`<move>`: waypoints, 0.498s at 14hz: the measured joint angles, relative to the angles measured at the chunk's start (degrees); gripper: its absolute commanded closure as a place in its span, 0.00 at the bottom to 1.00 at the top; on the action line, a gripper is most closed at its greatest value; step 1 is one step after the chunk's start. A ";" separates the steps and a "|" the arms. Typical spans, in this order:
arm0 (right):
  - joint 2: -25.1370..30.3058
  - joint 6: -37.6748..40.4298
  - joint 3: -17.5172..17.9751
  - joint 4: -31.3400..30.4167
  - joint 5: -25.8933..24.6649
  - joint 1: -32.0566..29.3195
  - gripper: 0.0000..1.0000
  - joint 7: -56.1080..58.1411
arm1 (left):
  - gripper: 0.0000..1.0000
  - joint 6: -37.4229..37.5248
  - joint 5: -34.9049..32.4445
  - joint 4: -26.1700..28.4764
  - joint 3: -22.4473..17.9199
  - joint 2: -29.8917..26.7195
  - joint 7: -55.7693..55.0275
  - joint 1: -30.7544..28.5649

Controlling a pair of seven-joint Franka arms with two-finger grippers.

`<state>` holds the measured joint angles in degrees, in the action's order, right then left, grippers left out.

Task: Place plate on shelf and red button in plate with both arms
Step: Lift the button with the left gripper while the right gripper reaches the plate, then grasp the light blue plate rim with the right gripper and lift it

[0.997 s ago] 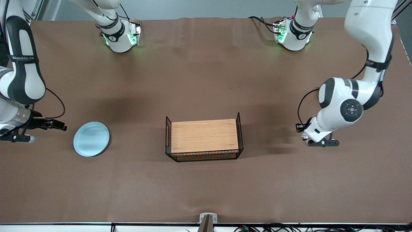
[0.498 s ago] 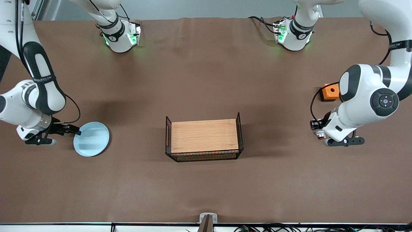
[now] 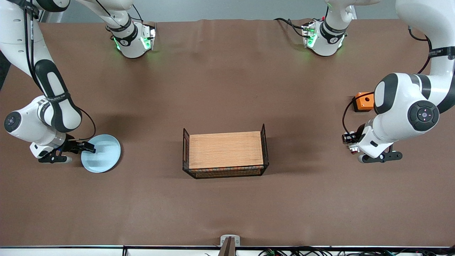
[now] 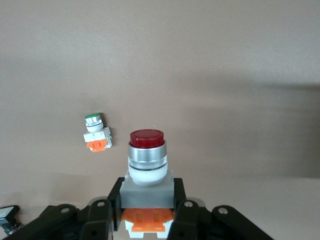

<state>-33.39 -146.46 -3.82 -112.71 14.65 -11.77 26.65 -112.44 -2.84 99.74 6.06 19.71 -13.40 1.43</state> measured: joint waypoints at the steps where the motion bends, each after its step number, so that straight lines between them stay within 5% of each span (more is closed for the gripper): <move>1: -0.13 0.00 0.00 0.07 0.02 0.00 0.32 0.00 | 0.71 0.00 0.00 0.00 0.00 0.20 -0.01 0.00; 3: -0.15 0.05 0.06 0.21 0.04 0.00 0.60 0.00 | 0.71 0.00 0.00 0.00 0.00 0.34 -0.02 0.01; 7: -0.15 0.66 0.12 0.90 0.28 0.00 0.81 -1.75 | 0.73 0.00 0.00 -0.52 0.00 0.30 -0.09 0.01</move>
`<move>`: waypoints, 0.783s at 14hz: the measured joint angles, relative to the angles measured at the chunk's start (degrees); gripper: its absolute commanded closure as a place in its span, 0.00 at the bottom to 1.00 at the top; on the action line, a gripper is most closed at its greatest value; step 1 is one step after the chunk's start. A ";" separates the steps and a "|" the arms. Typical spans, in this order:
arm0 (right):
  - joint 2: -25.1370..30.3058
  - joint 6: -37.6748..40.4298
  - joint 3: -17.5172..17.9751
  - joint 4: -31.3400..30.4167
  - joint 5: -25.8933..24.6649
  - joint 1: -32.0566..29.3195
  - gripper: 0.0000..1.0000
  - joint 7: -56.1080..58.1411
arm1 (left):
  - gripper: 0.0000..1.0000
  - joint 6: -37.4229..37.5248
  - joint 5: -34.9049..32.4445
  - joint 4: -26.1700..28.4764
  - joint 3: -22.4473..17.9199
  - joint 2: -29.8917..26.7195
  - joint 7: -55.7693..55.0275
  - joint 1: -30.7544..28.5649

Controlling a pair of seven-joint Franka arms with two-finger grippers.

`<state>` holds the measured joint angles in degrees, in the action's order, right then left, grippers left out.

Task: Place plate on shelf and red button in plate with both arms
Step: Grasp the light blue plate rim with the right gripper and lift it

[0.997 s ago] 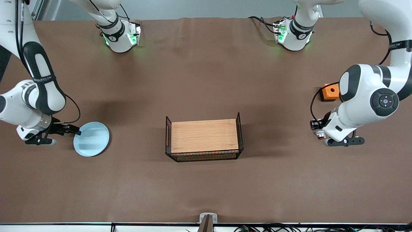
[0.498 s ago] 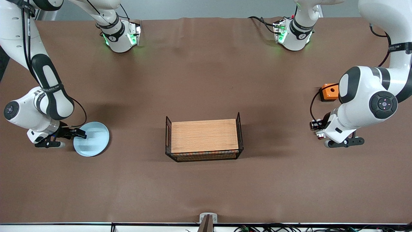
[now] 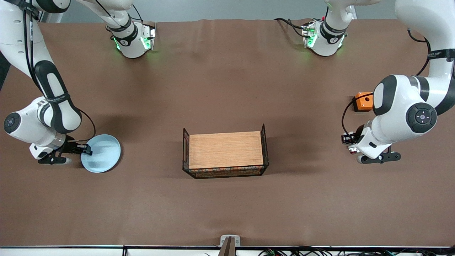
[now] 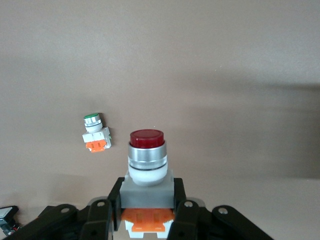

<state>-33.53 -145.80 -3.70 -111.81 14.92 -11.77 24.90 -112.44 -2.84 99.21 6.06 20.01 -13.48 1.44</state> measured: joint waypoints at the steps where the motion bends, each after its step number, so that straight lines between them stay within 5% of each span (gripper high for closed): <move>1: -0.01 1.18 0.03 0.33 0.03 0.00 0.88 -0.92 | 0.73 0.00 0.00 -0.38 0.00 -0.05 -0.04 0.00; 3: 0.00 5.60 0.11 2.07 0.08 0.01 1.00 -3.05 | 0.73 0.00 0.00 -1.56 -0.04 -0.13 -0.37 -0.02; 11: 5.01 26.66 0.40 9.92 0.11 2.06 1.00 -16.10 | 0.73 0.00 0.00 -4.66 -0.12 -0.39 -4.21 -0.65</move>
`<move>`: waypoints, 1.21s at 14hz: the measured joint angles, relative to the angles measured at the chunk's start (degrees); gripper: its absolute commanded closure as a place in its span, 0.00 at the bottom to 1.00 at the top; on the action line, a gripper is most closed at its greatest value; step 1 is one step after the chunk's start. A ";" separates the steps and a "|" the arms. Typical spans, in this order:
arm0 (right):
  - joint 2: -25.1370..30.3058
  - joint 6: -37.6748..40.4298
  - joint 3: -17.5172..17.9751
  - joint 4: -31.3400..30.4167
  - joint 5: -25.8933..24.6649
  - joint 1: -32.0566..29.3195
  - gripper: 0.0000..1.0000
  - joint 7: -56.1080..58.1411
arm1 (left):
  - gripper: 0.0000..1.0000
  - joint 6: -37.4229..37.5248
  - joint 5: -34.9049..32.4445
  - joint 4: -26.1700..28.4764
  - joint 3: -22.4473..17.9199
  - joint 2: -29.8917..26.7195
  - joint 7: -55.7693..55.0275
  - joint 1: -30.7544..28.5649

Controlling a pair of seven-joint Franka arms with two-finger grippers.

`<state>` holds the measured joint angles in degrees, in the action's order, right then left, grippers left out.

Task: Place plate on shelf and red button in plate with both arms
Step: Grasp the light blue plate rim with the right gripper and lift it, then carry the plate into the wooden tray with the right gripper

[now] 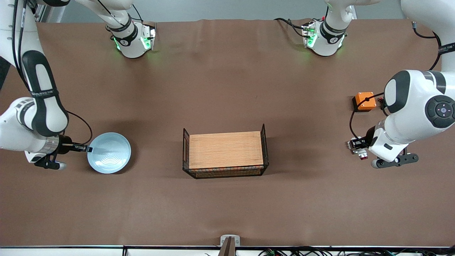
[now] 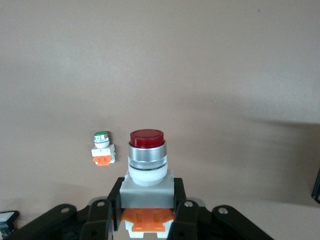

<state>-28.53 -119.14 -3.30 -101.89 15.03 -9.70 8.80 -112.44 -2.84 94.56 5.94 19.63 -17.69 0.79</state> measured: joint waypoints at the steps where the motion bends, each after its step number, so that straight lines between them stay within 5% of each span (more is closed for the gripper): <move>1: 1.69 3.44 0.00 0.83 0.00 0.22 1.00 -2.88 | 0.73 0.00 0.00 -0.13 0.03 -0.01 -0.56 0.00; 4: 8.45 13.83 0.06 2.55 -0.03 1.76 1.00 -13.94 | 0.70 0.72 0.00 -0.19 0.22 -0.02 -3.43 0.03; 9: 18.14 25.82 0.57 6.50 -0.02 10.59 1.00 -48.38 | 0.71 2.27 0.00 -0.50 0.48 -0.28 -9.90 0.09; 17: 20.12 30.94 0.96 16.31 -0.02 28.04 1.00 -91.37 | 0.71 3.38 0.00 -1.78 3.43 -1.27 -34.80 0.48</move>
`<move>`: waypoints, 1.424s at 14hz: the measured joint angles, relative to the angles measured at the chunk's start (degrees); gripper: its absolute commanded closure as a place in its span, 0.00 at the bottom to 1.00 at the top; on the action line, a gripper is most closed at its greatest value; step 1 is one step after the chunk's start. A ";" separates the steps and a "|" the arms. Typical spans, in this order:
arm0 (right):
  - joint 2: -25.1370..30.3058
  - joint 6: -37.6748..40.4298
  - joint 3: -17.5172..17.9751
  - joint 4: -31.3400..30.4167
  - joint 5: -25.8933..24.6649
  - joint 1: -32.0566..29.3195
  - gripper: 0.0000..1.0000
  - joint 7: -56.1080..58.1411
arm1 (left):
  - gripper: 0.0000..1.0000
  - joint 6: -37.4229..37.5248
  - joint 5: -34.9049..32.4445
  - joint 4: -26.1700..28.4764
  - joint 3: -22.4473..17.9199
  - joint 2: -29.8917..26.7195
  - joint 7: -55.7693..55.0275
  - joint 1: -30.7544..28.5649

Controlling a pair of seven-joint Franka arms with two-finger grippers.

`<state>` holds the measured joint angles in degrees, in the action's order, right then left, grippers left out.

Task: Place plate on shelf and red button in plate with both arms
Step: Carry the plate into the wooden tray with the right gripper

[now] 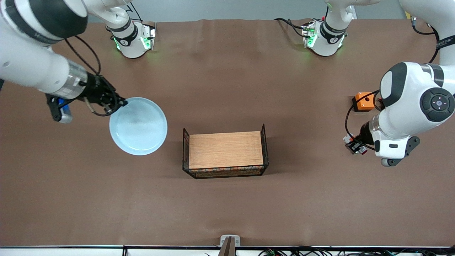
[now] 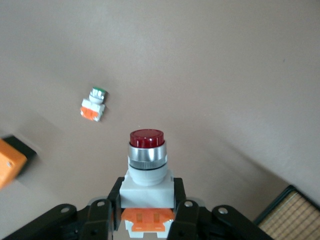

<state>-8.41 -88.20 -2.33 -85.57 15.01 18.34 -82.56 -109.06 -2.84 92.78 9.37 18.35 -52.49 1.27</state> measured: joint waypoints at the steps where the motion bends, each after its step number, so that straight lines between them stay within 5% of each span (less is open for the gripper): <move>1: -0.05 -0.14 0.00 0.57 -0.02 2.10 1.00 -4.62 | 0.71 0.00 0.00 -0.43 0.63 -0.03 -2.81 0.04; 8: -2.21 -8.20 -0.04 1.65 -3.02 14.66 1.00 -28.61 | 0.71 -0.01 0.91 -4.68 4.80 -0.15 -24.26 0.22; 11: -4.88 -12.60 -0.06 1.71 -5.43 19.06 1.00 -36.43 | 0.79 0.01 1.39 -7.14 7.53 -0.27 -30.94 0.24; 20: -13.33 -17.93 -0.13 4.51 -11.63 26.11 1.00 -50.22 | 0.87 0.90 1.76 -7.25 14.89 -0.26 -43.20 0.58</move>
<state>-21.74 -106.13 -2.46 -81.07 3.39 44.45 -132.79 -108.16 -1.08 85.52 24.25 18.09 -95.69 1.85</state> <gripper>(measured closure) 0.982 0.586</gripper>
